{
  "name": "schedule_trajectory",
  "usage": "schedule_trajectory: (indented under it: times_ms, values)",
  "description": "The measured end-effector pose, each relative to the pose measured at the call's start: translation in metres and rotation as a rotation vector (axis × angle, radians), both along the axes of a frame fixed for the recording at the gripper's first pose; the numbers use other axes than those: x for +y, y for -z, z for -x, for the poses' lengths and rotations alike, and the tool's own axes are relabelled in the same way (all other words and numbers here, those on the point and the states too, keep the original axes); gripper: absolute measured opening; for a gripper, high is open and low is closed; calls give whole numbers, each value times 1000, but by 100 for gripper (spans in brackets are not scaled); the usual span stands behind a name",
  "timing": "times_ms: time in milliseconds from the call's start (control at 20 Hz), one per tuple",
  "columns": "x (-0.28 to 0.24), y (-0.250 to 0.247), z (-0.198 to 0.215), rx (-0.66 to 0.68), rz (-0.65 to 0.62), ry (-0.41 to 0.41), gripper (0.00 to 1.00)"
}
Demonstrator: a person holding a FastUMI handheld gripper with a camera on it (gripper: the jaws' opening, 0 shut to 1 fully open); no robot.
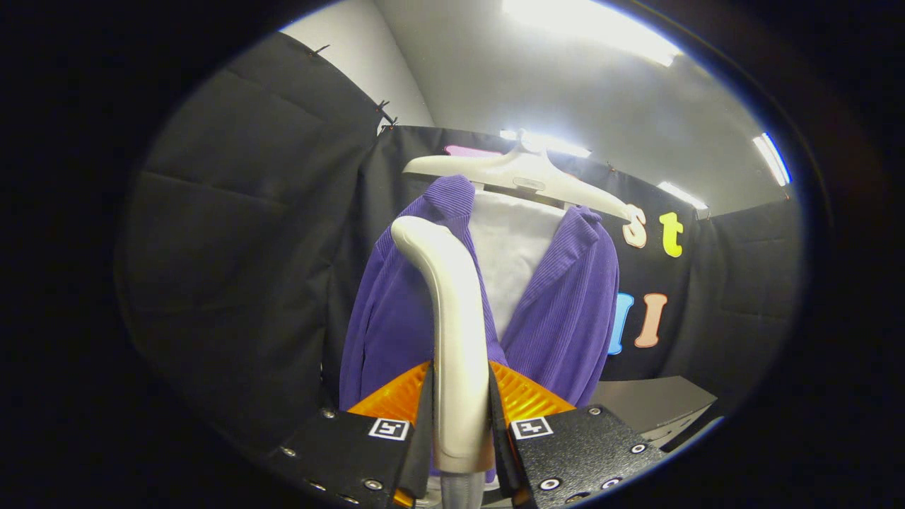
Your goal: Iron the clothes twice with a garment steamer, once on the left side and once on the right side.
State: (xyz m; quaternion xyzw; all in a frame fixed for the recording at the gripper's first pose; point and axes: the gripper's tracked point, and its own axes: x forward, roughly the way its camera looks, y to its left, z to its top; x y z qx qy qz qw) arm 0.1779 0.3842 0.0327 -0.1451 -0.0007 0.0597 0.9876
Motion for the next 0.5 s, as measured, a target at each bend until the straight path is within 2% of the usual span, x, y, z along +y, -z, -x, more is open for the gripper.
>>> schedule_trajectory:
  times_ms: [500]
  values:
    - [-8,46,16,99,4,-20,38]
